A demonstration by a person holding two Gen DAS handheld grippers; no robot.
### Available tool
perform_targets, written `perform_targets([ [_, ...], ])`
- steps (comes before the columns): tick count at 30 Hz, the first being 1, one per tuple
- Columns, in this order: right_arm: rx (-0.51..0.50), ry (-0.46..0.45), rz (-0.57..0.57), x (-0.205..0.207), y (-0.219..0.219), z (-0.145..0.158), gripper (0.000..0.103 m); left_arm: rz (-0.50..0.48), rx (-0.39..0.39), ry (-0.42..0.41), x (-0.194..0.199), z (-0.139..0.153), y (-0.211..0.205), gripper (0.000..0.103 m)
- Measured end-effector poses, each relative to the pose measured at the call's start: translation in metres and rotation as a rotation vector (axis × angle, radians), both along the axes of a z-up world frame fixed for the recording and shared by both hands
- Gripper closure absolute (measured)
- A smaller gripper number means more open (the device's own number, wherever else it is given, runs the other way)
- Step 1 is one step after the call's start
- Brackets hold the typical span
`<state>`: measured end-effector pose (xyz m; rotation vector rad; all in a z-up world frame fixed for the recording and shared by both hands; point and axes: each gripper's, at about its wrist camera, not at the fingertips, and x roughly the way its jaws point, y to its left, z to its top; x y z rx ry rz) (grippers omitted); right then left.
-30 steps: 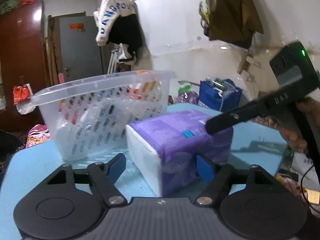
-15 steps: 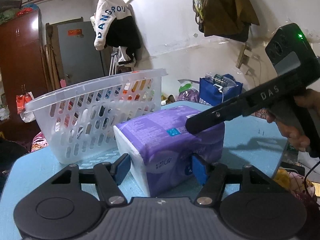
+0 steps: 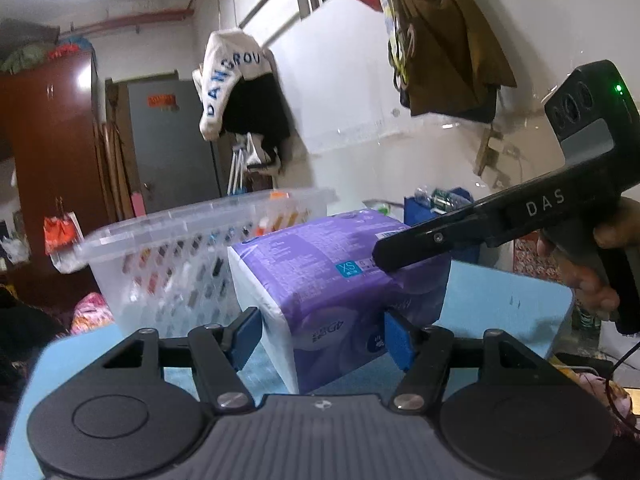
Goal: Organize objects
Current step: 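Close the left gripper on the purple tissue pack while the right gripper grips its other end, then lift the purple tissue pack with both grippers and lower it into the basket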
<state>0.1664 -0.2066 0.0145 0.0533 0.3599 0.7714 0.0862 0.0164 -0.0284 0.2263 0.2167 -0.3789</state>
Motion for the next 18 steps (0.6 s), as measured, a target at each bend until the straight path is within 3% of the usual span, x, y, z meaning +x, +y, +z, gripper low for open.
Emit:
perform_targets([
  [10, 0.039, -0.089, 0.017, 0.015, 0.015, 0.058, 0.042, 0.033, 0.008, -0.124, 0.005, 0.061, 0.008, 0.036],
  [18, 0.022, -0.126, -0.001, 0.039, 0.031, 0.083, 0.044, 0.063, 0.034, -0.168, 0.034, 0.096, 0.012, 0.036],
])
